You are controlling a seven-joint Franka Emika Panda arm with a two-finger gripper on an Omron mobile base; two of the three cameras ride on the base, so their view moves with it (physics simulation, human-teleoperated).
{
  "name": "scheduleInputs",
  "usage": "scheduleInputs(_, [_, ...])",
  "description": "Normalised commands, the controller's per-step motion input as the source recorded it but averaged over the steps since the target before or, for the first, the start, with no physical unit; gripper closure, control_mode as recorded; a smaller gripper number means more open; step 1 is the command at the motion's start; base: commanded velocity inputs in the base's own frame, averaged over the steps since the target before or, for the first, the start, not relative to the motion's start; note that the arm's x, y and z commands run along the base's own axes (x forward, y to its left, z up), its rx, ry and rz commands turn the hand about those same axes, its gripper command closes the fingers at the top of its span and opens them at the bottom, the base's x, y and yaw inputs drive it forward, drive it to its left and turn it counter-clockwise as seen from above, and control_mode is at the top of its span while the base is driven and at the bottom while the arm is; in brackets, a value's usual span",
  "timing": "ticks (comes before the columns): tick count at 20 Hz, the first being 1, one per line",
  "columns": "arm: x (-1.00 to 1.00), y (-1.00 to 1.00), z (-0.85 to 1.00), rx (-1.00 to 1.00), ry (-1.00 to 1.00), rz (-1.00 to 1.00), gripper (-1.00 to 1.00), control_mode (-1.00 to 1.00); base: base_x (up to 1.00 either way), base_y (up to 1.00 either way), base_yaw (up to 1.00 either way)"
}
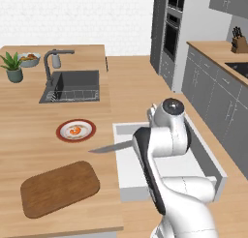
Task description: Pick up the knife from the drawer and place it on the cutting board. Then place the meat from the plate to the cutting board.
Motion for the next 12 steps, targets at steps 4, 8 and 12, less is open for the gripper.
scheduleInputs(4, [-0.03, 1.0, -0.01, 0.0, 0.24, 0.12, 1.0, -1.0, 0.0, 0.0, 0.0])
scheduleInputs(8, [0.0, 1.0, -0.17, 0.0, 0.17, 0.1, 1.0, -1.0, 0.0, 0.0, 0.0])
scheduleInputs(12, [0.0, 1.0, -0.44, 0.0, 0.09, 0.05, 1.0, -1.0, 0.0, 0.0, 0.0])
